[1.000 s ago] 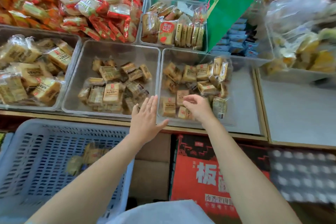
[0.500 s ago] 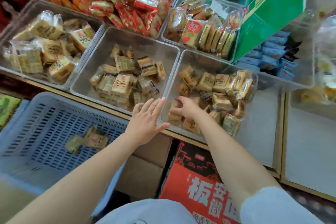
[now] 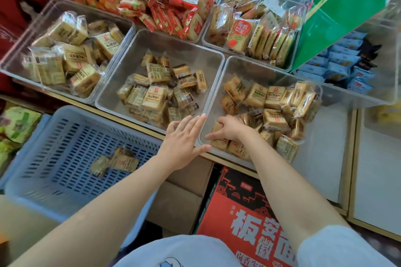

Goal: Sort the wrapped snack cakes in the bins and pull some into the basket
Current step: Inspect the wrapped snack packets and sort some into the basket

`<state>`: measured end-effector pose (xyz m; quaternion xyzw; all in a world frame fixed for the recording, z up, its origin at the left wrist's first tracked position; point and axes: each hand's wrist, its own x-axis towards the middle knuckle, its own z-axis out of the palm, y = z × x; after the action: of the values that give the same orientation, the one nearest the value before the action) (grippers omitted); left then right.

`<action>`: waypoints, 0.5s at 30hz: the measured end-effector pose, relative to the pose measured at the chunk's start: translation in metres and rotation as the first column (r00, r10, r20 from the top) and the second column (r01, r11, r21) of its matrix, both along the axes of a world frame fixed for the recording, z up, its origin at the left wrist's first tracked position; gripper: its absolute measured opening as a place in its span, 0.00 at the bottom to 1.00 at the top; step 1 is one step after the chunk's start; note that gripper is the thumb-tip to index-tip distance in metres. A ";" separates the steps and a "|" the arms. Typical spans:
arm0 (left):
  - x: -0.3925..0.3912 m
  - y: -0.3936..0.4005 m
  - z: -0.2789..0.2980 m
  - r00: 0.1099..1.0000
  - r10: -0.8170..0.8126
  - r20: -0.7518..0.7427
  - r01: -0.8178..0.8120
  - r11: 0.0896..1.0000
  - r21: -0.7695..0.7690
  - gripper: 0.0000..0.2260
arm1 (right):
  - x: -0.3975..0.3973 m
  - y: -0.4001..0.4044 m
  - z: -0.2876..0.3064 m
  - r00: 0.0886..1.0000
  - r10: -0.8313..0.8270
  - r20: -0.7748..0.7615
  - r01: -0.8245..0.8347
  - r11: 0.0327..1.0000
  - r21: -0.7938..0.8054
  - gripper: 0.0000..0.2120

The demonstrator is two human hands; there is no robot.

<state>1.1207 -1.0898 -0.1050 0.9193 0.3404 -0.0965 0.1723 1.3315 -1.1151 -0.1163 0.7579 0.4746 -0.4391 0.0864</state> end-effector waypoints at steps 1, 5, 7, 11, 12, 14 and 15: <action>0.000 0.000 0.000 1.000 -0.001 -0.006 0.001 1.000 -0.002 0.44 | -0.001 -0.004 0.000 1.000 -0.017 -0.026 0.017 1.000 -0.001 0.52; 0.001 0.000 0.003 1.000 0.001 -0.025 -0.001 1.000 -0.005 0.42 | -0.006 -0.012 0.009 0.998 0.051 0.025 -0.052 0.998 0.031 0.48; 0.001 0.000 0.004 1.000 0.005 -0.030 -0.006 1.000 -0.017 0.42 | -0.008 -0.013 0.014 0.993 0.089 0.076 -0.094 0.994 0.064 0.44; 0.001 -0.001 0.004 0.999 0.015 -0.032 -0.016 1.000 -0.024 0.43 | -0.008 -0.021 0.015 0.999 0.015 0.030 -0.018 0.995 0.097 0.44; 0.002 0.000 0.005 0.999 0.022 -0.035 -0.023 0.999 -0.029 0.43 | -0.007 -0.023 0.016 1.000 -0.001 0.025 -0.002 0.995 0.104 0.46; 0.003 -0.001 0.007 0.999 0.034 -0.034 -0.035 0.999 -0.034 0.43 | -0.007 -0.024 0.018 1.000 -0.024 0.012 0.022 0.992 0.125 0.45; 0.003 -0.001 0.007 0.999 0.035 -0.034 -0.036 0.999 -0.032 0.43 | -0.007 -0.023 0.018 1.000 -0.026 0.012 0.024 0.992 0.126 0.45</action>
<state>1.1236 -1.0912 -0.0977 0.9085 0.3578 -0.1141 0.1832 1.3245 -1.1382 -0.0979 0.7709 0.4910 -0.4042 0.0363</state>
